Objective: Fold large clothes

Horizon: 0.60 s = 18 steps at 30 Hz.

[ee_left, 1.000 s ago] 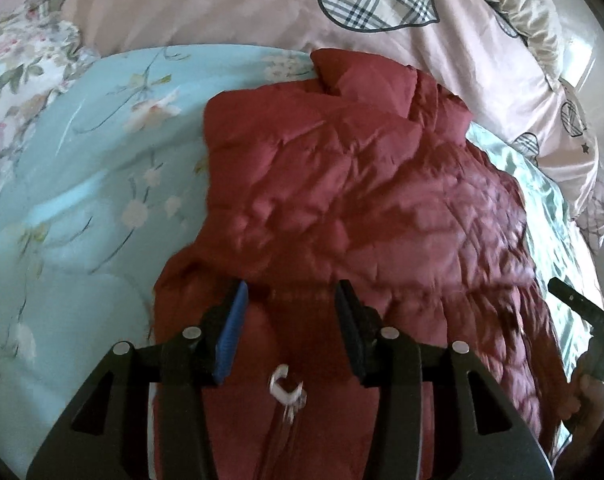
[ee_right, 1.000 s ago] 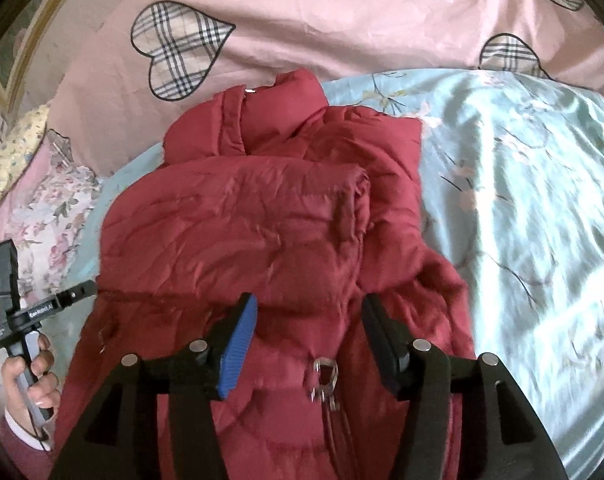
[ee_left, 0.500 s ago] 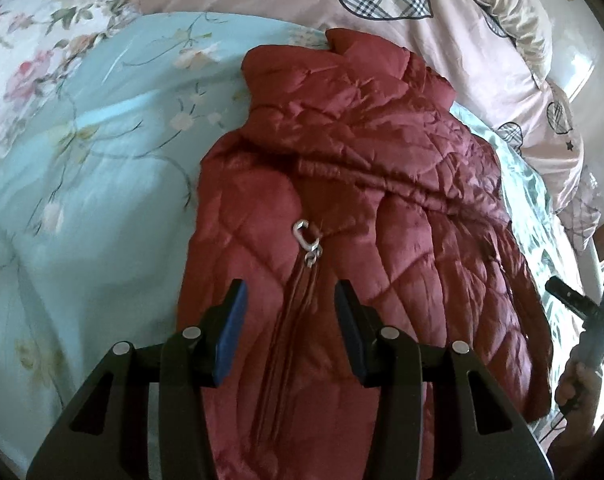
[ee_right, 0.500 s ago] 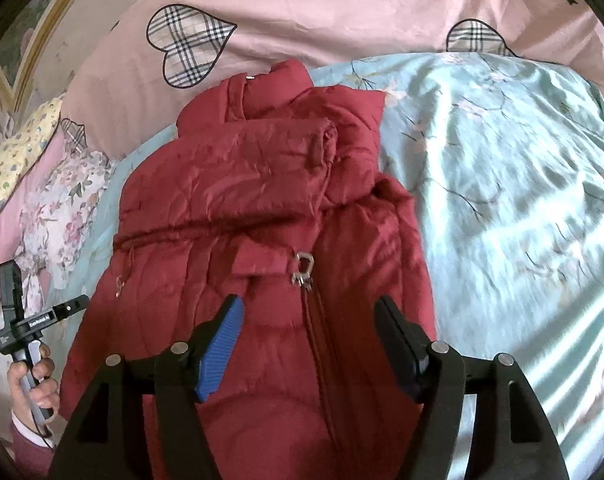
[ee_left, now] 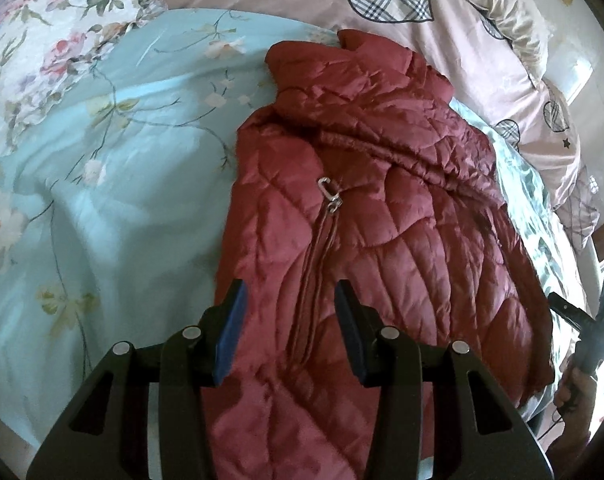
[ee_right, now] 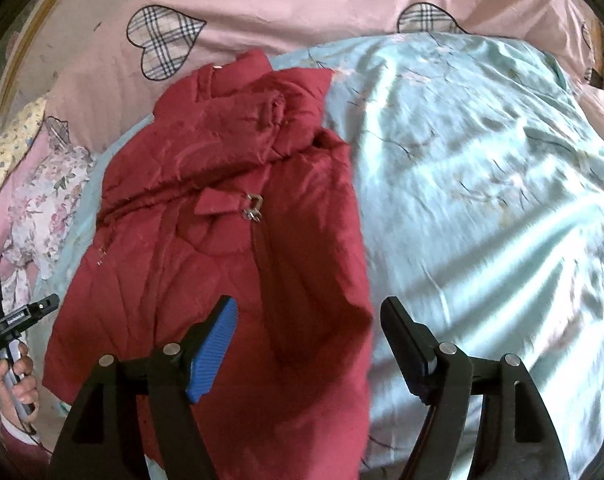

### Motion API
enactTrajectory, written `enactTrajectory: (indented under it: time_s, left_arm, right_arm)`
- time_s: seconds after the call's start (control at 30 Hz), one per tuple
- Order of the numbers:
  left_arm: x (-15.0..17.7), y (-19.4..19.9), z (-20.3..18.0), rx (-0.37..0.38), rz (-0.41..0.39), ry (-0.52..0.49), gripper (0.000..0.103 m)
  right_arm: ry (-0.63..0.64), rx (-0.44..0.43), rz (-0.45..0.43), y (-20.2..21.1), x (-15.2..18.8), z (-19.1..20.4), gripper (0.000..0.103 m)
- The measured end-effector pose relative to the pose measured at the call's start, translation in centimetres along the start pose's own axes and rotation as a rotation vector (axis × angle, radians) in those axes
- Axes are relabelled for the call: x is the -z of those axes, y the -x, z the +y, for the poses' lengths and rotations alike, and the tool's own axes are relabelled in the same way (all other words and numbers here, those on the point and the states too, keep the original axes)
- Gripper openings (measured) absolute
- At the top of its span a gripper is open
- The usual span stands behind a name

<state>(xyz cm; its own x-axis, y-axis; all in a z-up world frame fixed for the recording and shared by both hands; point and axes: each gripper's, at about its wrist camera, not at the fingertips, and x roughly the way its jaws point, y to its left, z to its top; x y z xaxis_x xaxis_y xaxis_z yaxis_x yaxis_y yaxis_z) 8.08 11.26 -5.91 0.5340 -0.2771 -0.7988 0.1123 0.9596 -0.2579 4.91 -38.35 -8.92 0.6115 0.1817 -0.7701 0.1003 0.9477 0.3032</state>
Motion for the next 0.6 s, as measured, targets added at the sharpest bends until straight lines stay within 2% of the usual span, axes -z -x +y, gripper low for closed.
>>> enactTrajectory:
  time_s: [0.17,0.2,0.23,0.27,0.47,0.6]
  left_arm:
    - [1.3,0.5,0.8,-0.004,0.01,-0.001,0.043]
    - [1.6,0.7,0.9,-0.003,0.012,-0.001,0.045]
    - [1.8,0.8,1.0,-0.002,0.013,-0.002,0.053]
    - [2.1,1.0,1.1,-0.004,0.011,-0.001,0.057]
    - [3.3,1.5,1.5,0.004,0.021,-0.007,0.058]
    - [4.2,1.7,2.2,0.01,0.032,0.01,0.064]
  right_arm:
    - [0.015,-0.017,0.051,-0.2,1.8,0.0,0.076]
    - [0.016,-0.025,0.063,-0.3,2.2,0.1,0.076]
    - [0.018,-0.03,0.073,-0.4,2.6,0.2,0.076]
    - [0.02,-0.035,0.081,-0.5,2.9,0.3,0.076]
    - [0.026,-0.076,0.118,-0.6,5.0,0.1,0.076]
    - [0.014,-0.111,0.117,0.0,5.7,-0.2,0.074]
